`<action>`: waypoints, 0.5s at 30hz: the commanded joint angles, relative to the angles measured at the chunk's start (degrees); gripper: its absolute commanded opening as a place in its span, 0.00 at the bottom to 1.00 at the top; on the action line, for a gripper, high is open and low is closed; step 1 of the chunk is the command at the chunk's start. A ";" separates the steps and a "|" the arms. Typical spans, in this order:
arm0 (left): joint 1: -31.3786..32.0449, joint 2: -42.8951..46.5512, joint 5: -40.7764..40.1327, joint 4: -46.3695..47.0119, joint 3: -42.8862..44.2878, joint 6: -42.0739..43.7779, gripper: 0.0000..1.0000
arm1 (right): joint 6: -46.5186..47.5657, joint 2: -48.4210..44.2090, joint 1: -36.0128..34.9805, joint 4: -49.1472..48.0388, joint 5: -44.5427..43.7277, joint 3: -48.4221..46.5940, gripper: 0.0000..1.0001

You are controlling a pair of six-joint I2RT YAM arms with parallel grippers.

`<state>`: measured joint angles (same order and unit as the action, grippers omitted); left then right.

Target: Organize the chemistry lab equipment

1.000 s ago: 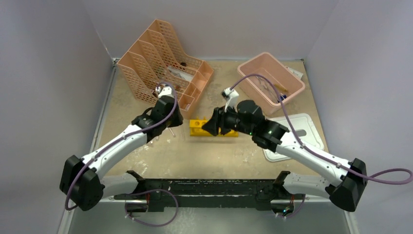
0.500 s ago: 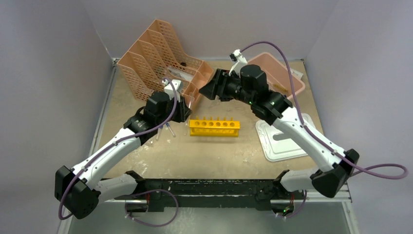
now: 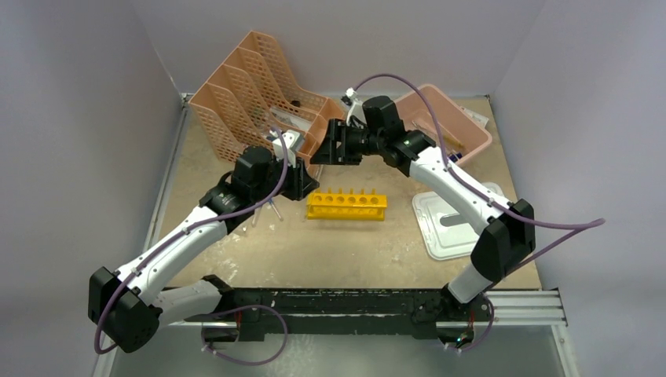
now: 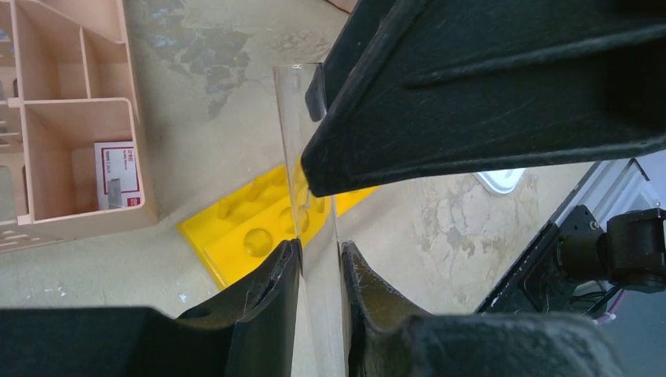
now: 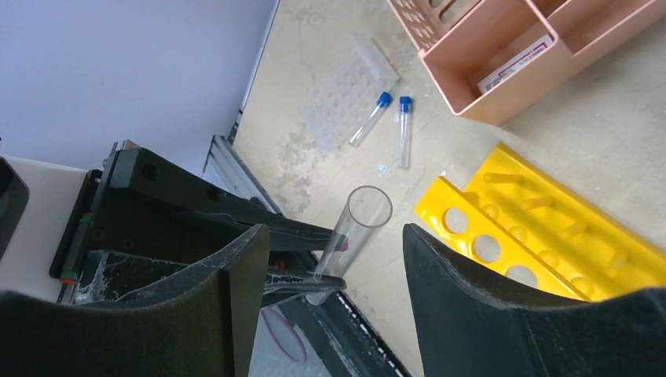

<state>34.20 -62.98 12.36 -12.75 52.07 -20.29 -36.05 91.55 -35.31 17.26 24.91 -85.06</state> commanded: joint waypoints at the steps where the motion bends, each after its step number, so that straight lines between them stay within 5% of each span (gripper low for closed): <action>1: 0.17 1.03 2.19 4.07 0.92 1.15 0.01 | -2.04 -0.31 0.05 -2.51 5.00 -2.48 0.63; 11: 0.17 1.98 1.12 2.54 1.00 2.12 0.01 | -6.70 0.80 1.73 -5.87 7.19 0.30 0.40; 15: 0.17 2.29 0.09 2.40 0.99 1.84 0.00 | -6.61 1.22 1.69 -6.00 8.72 0.24 0.39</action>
<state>34.20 -62.41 13.06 -12.64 52.07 -19.79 -41.69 92.68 -33.67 14.55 30.00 -84.51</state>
